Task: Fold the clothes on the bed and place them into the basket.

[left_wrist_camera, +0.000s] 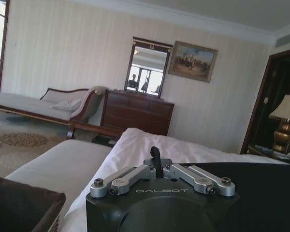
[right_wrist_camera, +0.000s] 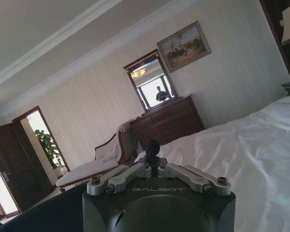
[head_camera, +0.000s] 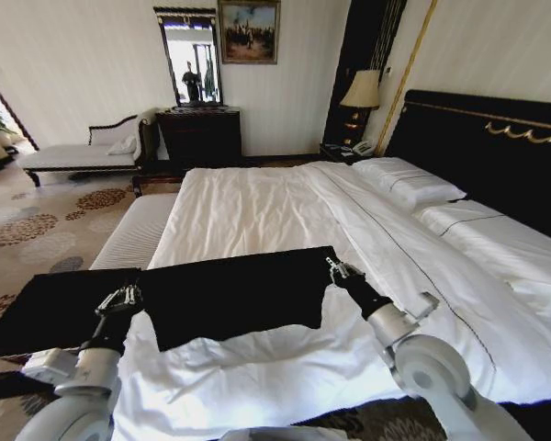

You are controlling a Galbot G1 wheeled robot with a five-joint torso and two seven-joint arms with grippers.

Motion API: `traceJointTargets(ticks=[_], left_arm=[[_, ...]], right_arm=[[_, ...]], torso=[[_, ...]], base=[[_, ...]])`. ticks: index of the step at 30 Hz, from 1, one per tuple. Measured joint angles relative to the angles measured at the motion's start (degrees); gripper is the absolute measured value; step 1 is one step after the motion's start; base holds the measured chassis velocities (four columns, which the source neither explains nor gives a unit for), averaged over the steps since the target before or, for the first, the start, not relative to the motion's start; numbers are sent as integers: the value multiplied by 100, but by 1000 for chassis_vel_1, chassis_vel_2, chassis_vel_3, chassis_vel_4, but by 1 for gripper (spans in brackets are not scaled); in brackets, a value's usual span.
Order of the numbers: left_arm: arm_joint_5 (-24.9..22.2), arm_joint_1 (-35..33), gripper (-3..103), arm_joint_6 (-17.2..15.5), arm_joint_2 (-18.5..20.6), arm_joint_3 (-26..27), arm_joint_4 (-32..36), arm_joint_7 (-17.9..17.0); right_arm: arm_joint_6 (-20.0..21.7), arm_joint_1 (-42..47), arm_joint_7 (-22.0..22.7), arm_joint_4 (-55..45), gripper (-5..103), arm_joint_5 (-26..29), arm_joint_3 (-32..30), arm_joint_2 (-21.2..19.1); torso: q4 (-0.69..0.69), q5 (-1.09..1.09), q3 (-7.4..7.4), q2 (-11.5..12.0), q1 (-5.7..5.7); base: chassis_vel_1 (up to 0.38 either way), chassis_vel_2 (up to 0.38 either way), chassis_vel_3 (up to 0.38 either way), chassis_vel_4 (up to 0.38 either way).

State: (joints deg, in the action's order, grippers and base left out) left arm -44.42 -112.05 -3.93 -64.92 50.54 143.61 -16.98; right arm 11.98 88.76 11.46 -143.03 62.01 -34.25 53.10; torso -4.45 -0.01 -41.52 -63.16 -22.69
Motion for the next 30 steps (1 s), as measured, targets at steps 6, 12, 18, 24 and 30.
traceJointTargets(ticks=[6, 12, 18, 24, 30], left_arm=[[-130, 383, 1, -279, 154, -261, -7, -229], [-24, 1359, 1, -381, 316, -1049, -413, -361], [65, 2622, 1, -322, 350, -2011, -1988, -330], [70, 3967, 1, -169, 326, -2632, -3500, -240], [46, 5225, 1, -38, 221, -3064, -4892, -107]], right_arm=[[218, -128, 314, 221, 1, 244, 169, 41], [353, -1079, 377, 1244, 1, 227, 911, 127], [234, -2353, 292, 2744, 1, -213, 1925, 196], [-21, -3364, 238, 4169, 1, -638, 2866, 546], [-330, -4027, 145, 5330, 1, -864, 3275, 1108]], torso=[[-2, -1, 1, -1, 1], [0, 1, -2, 1, -1], [0, -2, -2, 1, -2], [-1, 1, -3, 2, -3], [-1, 0, -2, 2, -2]], base=[[0, 0, 0, 0], [0, 0, 0, 0], [0, 0, 0, 0], [0, 0, 0, 0], [0, 0, 0, 0]])
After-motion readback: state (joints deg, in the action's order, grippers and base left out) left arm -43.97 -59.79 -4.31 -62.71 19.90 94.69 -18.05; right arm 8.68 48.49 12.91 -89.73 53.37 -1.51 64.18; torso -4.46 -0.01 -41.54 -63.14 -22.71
